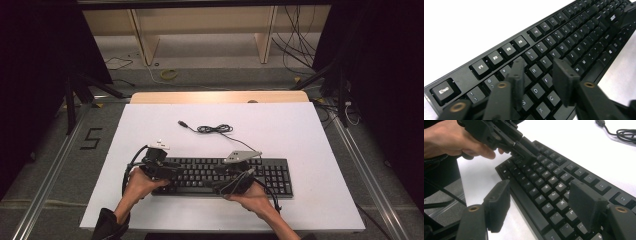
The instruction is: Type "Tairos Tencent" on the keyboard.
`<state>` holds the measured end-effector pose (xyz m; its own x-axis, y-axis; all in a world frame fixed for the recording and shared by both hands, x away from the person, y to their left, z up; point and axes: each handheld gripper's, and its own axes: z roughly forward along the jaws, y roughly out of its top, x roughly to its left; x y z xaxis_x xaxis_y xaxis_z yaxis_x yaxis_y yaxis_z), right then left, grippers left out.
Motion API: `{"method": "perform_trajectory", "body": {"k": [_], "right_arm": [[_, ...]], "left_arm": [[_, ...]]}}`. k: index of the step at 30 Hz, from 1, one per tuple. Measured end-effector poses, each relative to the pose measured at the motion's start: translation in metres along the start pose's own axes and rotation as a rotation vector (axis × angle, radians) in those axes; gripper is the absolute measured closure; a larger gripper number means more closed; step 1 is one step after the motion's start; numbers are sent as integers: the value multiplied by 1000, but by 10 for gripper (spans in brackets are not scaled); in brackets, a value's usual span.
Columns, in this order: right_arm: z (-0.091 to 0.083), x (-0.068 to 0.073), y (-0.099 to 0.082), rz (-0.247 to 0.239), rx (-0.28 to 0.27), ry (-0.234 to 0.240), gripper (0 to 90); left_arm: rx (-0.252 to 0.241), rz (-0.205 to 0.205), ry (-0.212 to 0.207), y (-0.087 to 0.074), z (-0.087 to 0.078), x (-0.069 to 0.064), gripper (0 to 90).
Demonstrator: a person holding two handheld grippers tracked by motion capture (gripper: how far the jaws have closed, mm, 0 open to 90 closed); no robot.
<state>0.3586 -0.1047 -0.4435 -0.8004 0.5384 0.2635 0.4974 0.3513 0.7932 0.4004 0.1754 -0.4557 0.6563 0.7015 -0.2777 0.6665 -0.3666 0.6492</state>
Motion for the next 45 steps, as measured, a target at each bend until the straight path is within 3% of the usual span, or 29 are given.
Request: {"method": "perform_trajectory", "body": {"k": [10,27,45], "right_arm": [[1,0,0,-4,1,0,348],[10,3,3,-16,21,-7,385],[31,6,3,-37,103,-55,748]], "left_arm": [[-38,-23,-18,-1,-7,0,444],[-79,-30,-34,-4,-14,2,335],[-112,-35,-35,-12,-20,0,330]]}}
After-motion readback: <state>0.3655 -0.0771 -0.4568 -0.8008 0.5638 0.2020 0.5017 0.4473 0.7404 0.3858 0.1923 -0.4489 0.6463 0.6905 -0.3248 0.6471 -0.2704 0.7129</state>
